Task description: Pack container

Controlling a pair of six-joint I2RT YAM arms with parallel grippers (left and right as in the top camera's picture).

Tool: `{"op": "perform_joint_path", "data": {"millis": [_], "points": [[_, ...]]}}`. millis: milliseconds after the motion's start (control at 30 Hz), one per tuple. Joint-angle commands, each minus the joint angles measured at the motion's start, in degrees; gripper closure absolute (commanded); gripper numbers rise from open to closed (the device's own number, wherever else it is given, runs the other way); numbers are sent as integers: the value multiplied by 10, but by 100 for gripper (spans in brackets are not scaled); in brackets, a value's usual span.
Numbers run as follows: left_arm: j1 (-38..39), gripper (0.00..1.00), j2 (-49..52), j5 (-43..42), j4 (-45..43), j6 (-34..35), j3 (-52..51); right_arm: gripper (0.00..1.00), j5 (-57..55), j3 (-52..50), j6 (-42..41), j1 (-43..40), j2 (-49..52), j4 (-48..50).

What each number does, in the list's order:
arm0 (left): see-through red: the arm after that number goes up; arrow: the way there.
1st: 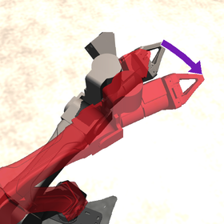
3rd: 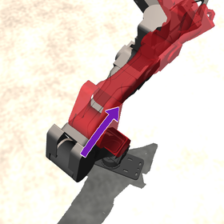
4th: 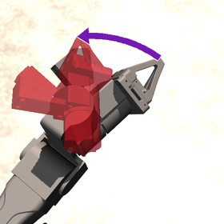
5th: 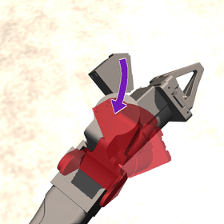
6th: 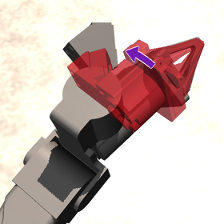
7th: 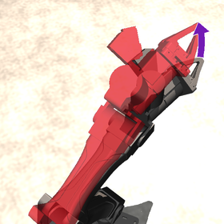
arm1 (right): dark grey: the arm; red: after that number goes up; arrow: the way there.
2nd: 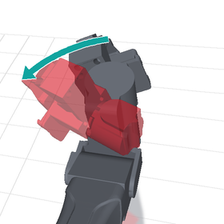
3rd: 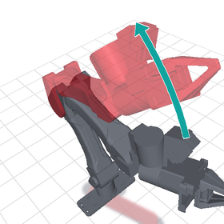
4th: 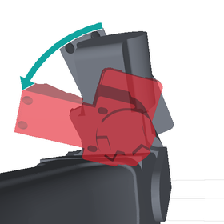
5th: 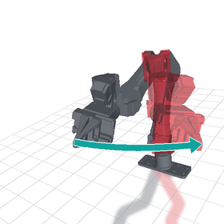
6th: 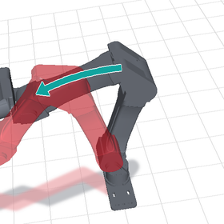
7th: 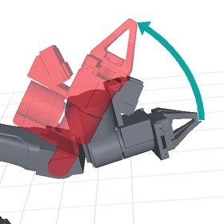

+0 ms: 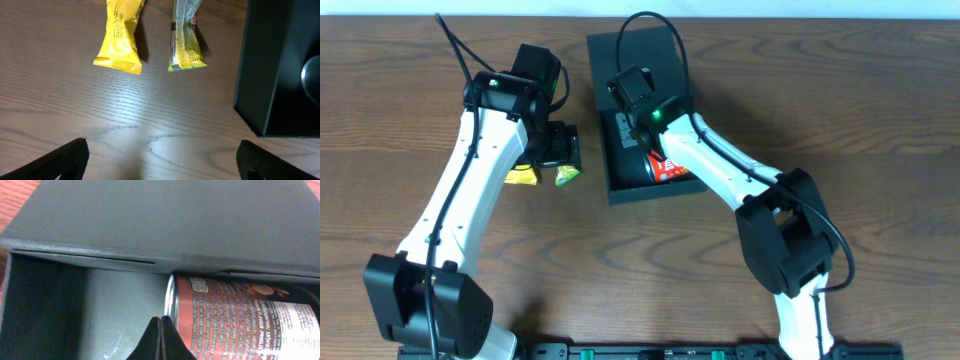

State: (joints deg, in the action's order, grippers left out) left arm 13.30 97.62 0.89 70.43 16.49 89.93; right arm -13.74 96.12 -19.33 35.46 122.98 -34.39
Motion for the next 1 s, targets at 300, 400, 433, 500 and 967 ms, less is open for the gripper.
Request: {"op": "perform_joint_path", "data": {"millis": [300,400,433,500,967], "points": [[0,5,-3,10,2,18,12,99,141,57,-14,-9,11,-45],[-5,4,-6,20,2,17,26,99,124,136,-13,-14,11,-130],[-7,5,-9,30,2,17,32,99,124,160,-12,-16,11,-149],[-7,4,-15,57,2,13,43,99,124,199,-3,-21,11,-178],[-6,4,21,79,-115,6,33,8,37,488,-49,-173,11,-504]]}}
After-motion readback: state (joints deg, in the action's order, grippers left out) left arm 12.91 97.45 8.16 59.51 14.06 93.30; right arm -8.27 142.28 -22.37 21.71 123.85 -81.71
